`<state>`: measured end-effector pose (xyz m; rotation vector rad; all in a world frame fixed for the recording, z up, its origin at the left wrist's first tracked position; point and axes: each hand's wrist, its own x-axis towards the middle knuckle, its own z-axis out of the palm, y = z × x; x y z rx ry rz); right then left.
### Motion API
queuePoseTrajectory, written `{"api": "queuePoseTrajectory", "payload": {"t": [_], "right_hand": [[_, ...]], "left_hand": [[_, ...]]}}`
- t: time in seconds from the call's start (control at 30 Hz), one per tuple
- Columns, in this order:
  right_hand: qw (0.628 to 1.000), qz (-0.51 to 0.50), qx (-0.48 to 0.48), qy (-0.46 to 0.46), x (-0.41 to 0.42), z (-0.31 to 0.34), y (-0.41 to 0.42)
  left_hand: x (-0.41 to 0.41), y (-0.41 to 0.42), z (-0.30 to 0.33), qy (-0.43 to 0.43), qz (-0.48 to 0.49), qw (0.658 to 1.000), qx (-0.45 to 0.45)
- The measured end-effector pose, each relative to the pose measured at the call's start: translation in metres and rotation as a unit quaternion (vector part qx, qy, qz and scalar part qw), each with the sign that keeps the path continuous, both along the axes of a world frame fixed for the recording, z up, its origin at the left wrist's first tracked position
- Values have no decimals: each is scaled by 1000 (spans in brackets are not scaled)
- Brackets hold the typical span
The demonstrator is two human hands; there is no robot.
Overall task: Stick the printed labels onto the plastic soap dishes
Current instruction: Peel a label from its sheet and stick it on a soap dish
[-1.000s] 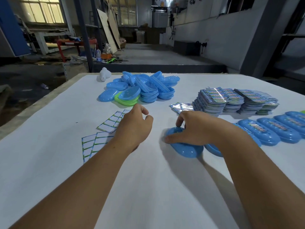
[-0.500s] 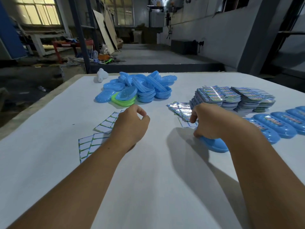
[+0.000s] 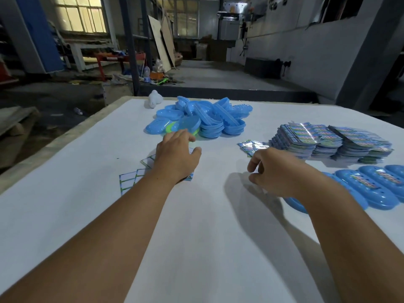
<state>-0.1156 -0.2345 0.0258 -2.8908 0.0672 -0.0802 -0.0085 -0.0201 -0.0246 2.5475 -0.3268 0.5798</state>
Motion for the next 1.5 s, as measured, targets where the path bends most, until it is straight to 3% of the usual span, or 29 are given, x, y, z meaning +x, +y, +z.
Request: {"api": "queuePoseTrajectory", "payload": {"t": [0.57,0.73,0.83,0.9,0.97,1.13,1.27,1.37,1.43,1.5], "right_hand": [[1000,6,9,4,4,-7,3],[1000,0,9,-1,5,-8,4],[999,0,32,-31,6,-8,3],[995,12,60,-73,9,-9,4],[988,36,100,-115,11,-9,7],[963,88,205,-151,10,-15,19],[958,90,215,-168,12,-18,23],[947,68,256,-181,17,-18,20],[939,59,294,-167,20,-18,18],[942,54,295,-153,22,-18,16]], "left_hand": [[-6,4,0,37,52,997,45],[-10,3,6,-19,36,999,3],[-15,-1,15,-127,46,991,-15],[-20,-3,20,-172,22,982,-75],[-24,-7,24,-142,-29,972,-184],[-35,-21,28,108,-90,894,-425],[-49,-28,32,237,-155,761,-584],[-57,-29,35,288,-217,681,-637],[-58,-27,37,306,-225,658,-650],[-57,-26,39,328,-208,661,-642]]}}
